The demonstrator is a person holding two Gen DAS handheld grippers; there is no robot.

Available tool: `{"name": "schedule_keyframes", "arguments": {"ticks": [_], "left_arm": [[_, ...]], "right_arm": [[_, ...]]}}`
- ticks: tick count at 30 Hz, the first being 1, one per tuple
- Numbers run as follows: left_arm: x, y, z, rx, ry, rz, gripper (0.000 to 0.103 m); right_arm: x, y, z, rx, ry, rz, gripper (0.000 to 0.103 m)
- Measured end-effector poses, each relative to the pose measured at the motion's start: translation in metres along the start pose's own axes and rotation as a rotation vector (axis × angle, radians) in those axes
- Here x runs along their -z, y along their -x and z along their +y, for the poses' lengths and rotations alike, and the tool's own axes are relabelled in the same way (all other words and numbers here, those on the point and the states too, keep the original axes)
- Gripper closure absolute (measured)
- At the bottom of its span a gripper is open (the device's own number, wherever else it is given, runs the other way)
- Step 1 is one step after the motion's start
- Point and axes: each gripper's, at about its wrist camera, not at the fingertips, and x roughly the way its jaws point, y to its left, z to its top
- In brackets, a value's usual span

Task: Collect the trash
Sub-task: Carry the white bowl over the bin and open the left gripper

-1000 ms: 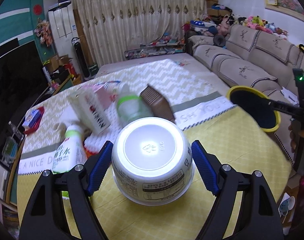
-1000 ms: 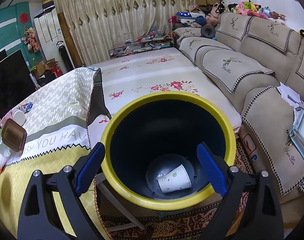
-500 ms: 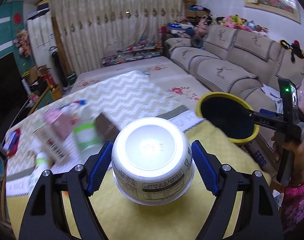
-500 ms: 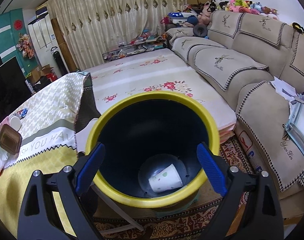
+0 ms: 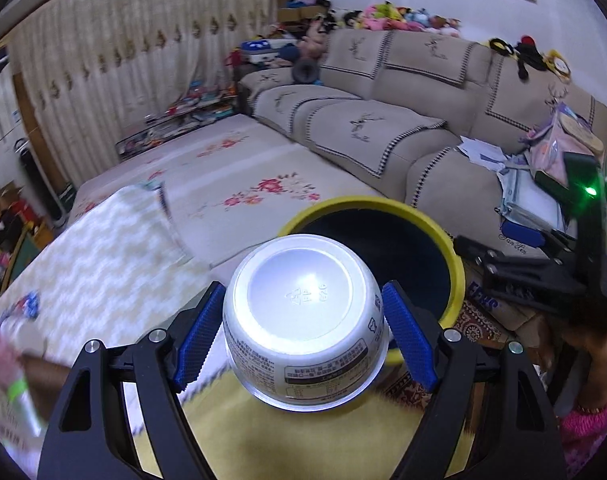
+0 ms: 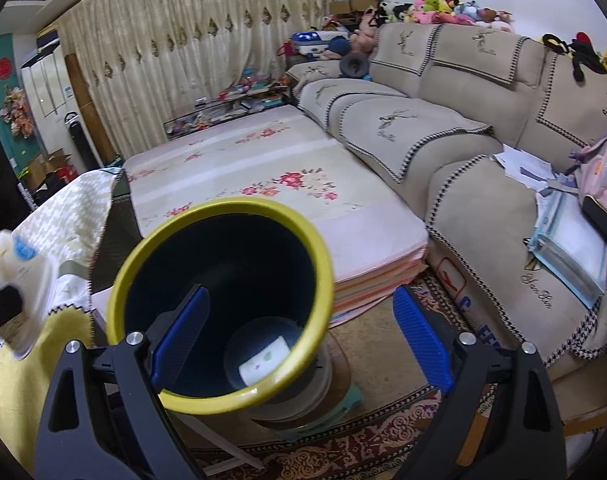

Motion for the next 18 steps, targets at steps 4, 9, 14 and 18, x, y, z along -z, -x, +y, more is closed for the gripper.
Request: {"name": "schedule_keyframes", "arguments": {"ticks": [4,9,14,18], "left_arm": [[-0.024,-0.046,-0.015,0.027,-0.03,0.044,0.024],[-0.041,-0.094,-0.029,0.028,-0.045,0.097,0.024],[-0.043,-0.094,-0.021,0.027,0.008,0.096,0.016],[-0.038,-0.073,-0.014,0.012,0.013,0.074,0.011]], "right_arm": [[0.0,-0.001,-0.012,0.014,-0.019,0.002,0.015],[0.001,-0.001,-0.022,0.033,-0.033,0.009,0.015],[0.002,0.002,-0.025,0.037,-0.037,0.013,0.015],[0.004,0.002,-0.02,0.027,-0.033,0.017,0.015]]}}
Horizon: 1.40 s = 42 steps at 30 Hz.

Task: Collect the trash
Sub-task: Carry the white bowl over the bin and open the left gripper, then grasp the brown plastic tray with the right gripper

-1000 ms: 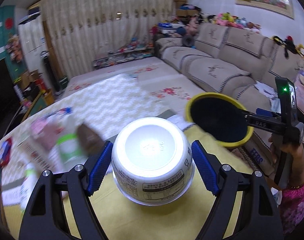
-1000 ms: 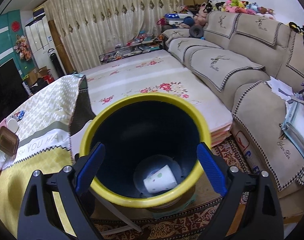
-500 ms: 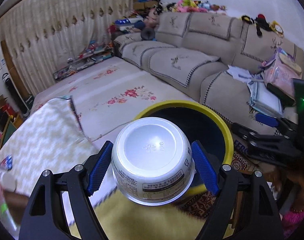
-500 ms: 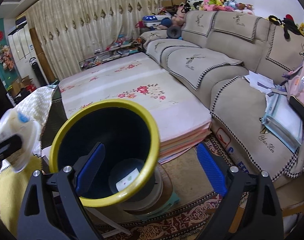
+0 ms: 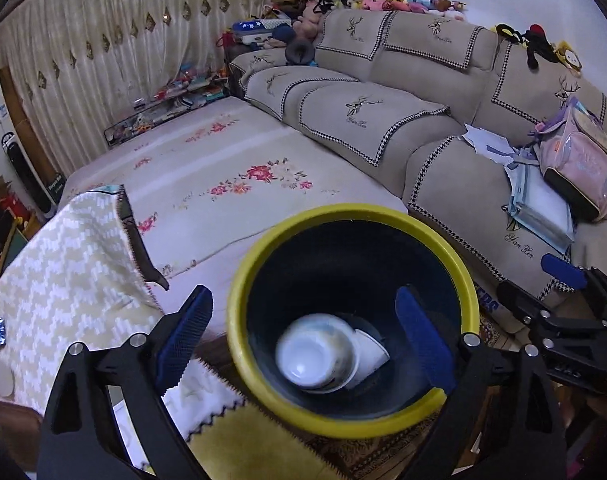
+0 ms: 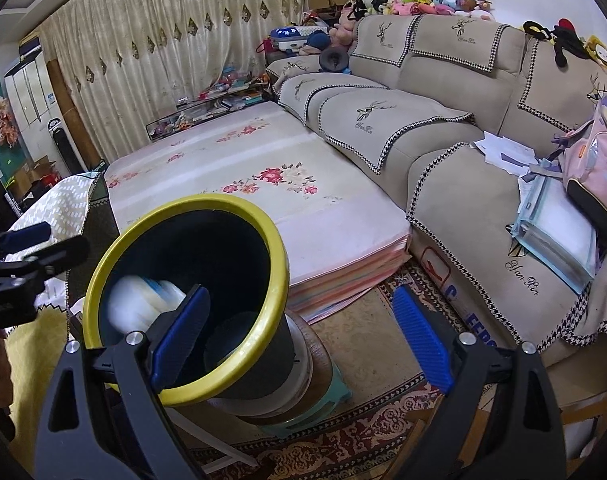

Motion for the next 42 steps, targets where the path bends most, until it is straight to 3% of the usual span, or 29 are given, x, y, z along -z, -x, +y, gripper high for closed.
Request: {"name": "schedule_keyframes", "arguments": {"ticks": [8,13,22,24,26,34,42], "left_arm": [[0.031,0.069,0.024,-0.051,0.055,-0.067,0.009],[0.076,0.124,0.067,-0.145,0.139,-0.091,0.008],[0.172,0.218,0.156,-0.362,0.344,-0.114,0.006],[0.191,0.234,0.172,-0.409,0.371,-0.113,0.006],[0.207,0.246,0.184,-0.439,0.397,-0.117,0.006],[0.245,0.273,0.212,-0.447,0.475,-0.147,0.006],[0.257,0.281,0.222,-0.44,0.494,-0.163,0.006]], "right_arm": [[0.006,0.001,0.032,-0.069,0.062,0.016,0.015],[0.011,0.002,0.076,-0.157,0.138,0.033,0.015],[0.03,0.023,0.197,-0.411,0.322,0.067,0.014],[0.035,0.027,0.228,-0.483,0.392,0.117,0.014],[0.035,0.036,0.246,-0.524,0.39,0.078,0.014],[0.04,0.053,0.34,-0.594,0.515,0.055,0.015],[0.05,0.044,0.384,-0.552,0.548,0.063,0.047]]}}
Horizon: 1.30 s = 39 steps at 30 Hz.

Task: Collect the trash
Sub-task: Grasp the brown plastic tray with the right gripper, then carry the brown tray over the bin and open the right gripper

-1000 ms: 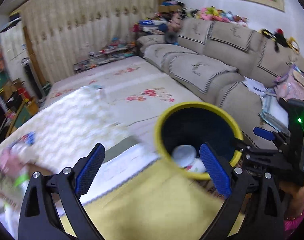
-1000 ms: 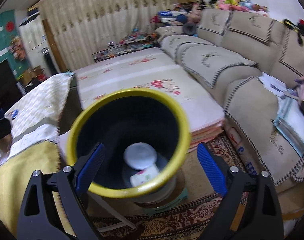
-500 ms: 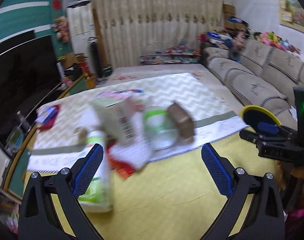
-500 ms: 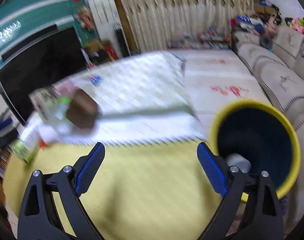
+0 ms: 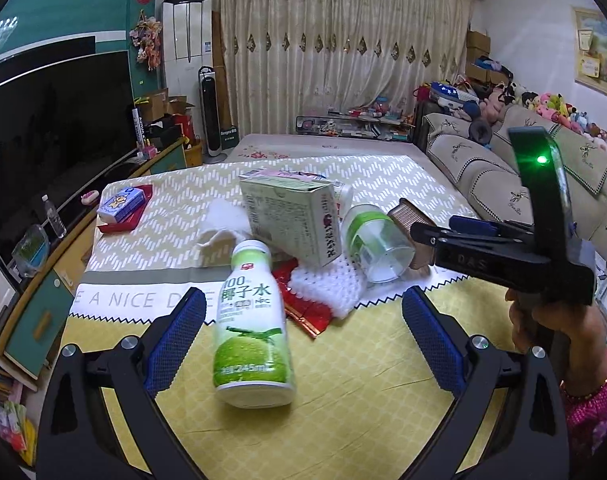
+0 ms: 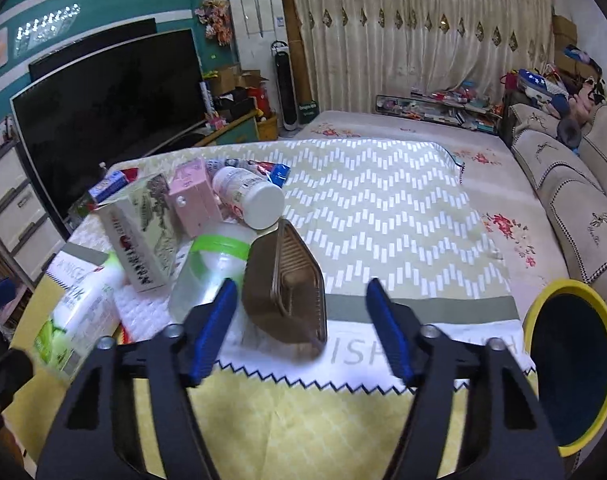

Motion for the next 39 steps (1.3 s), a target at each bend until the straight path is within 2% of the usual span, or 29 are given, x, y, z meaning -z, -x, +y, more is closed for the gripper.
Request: {"name": "schedule_keyframes", "arguments": {"ticks": [4,7,15,20,26,39], "left_arm": [[0.002,-0.001,0.003,0.01,0.016,0.0,0.006],[0.004,-0.006,0.005,0.016,0.023,0.006,0.006],[0.007,-0.011,0.002,0.024,0.024,0.012,0.006],[0.009,-0.014,-0.001,0.026,0.018,0.014,0.006],[0.01,-0.018,-0.004,0.028,0.012,0.02,0.006],[0.009,-0.025,-0.025,0.032,-0.026,0.035,0.006]], "right_arm": [[0.001,-0.007,0.005,0.009,0.021,0.021,0.065],[0.002,-0.006,0.007,-0.008,0.017,0.026,0.096],[0.002,0.014,-0.002,-0.038,-0.011,-0.005,0.097],[0.004,0.033,-0.02,-0.016,-0.046,-0.038,0.097],[0.014,0.05,-0.065,0.074,-0.12,-0.056,0.097],[0.048,0.059,-0.179,0.368,-0.28,-0.018,0.096]]}}
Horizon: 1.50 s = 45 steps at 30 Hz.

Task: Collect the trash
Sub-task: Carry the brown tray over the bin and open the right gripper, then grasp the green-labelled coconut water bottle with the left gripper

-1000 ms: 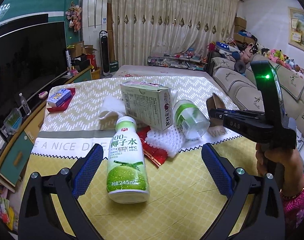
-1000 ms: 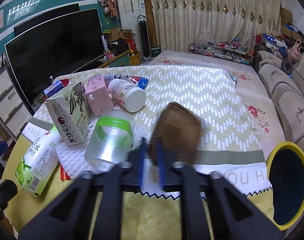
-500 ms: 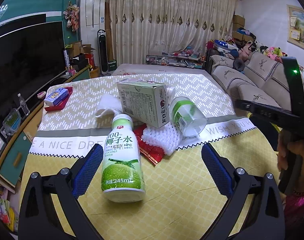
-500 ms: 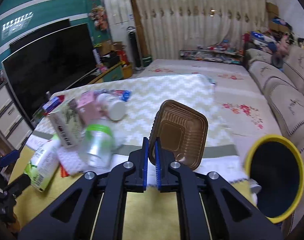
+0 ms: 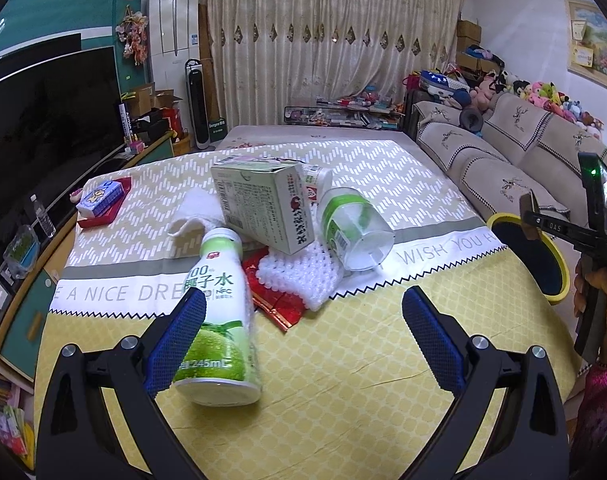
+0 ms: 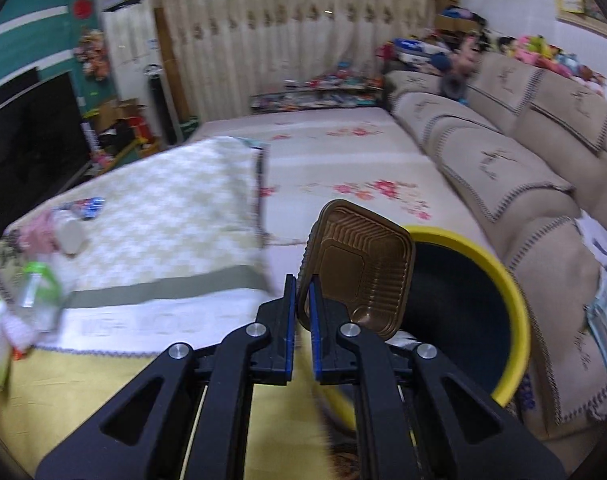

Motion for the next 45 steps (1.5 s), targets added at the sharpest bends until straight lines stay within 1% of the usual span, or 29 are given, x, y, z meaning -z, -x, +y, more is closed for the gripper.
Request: {"name": "schedule_keyframes", "arguments": {"ticks": [2,4,5,6,7,8,10,11,12,13,16,19,23,27,33,36,42,45], "left_arm": [[-0.001,-0.002,-0.003,0.001,-0.006,0.004,0.006],[-0.001,-0.003,-0.007,0.002,-0.012,0.007,0.006],[-0.002,-0.003,-0.009,0.002,-0.014,0.008,0.006],[-0.002,-0.003,-0.011,0.002,-0.018,0.009,0.006],[-0.002,-0.004,-0.011,0.002,-0.019,0.009,0.006],[-0.002,-0.004,-0.012,0.002,-0.022,0.009,0.006],[-0.003,-0.004,-0.014,0.0,-0.025,0.009,0.006],[-0.003,-0.004,-0.014,0.0,-0.026,0.009,0.006],[-0.003,-0.004,-0.014,0.0,-0.025,0.009,0.006],[-0.003,-0.004,-0.014,0.0,-0.024,0.009,0.006],[-0.002,-0.004,-0.014,-0.001,-0.023,0.011,0.006],[-0.002,-0.003,-0.012,-0.006,-0.021,0.009,0.006],[-0.001,-0.003,-0.005,-0.016,-0.011,0.008,0.005],[0.001,-0.001,0.01,-0.059,0.015,0.013,0.005],[0.005,-0.006,0.04,-0.105,0.09,0.045,0.005],[0.009,-0.01,0.049,-0.13,0.102,0.059,0.005],[0.025,-0.016,0.049,-0.128,0.085,0.1,0.005],[0.032,-0.019,0.051,-0.12,0.1,0.116,0.005]], "right_arm": [[0.002,-0.01,-0.015,0.028,-0.02,0.022,0.096],[0.003,-0.016,-0.027,0.032,-0.046,0.041,0.096],[0.003,-0.018,-0.032,0.053,-0.047,0.041,0.095],[0.003,-0.021,-0.036,0.08,-0.044,0.044,0.091],[0.004,-0.024,-0.037,0.09,-0.046,0.052,0.084],[0.004,-0.026,-0.041,0.083,-0.058,0.059,0.081],[0.005,-0.028,-0.043,0.086,-0.066,0.064,0.07],[0.005,-0.028,-0.043,0.088,-0.067,0.062,0.067],[0.006,-0.027,-0.043,0.088,-0.07,0.06,0.062],[0.006,-0.026,-0.043,0.087,-0.072,0.061,0.06],[0.007,-0.026,-0.044,0.083,-0.073,0.061,0.06],[0.005,-0.021,-0.04,0.073,-0.07,0.055,0.056],[0.005,-0.016,-0.034,0.059,-0.059,0.05,0.055],[0.006,-0.011,-0.029,0.045,-0.052,0.044,0.052],[0.008,-0.01,-0.019,0.024,-0.036,0.048,0.051],[0.009,-0.01,-0.016,0.013,-0.031,0.053,0.051],[0.009,-0.009,-0.013,0.004,-0.026,0.054,0.05],[0.009,-0.009,-0.011,-0.004,-0.023,0.055,0.05]]}}
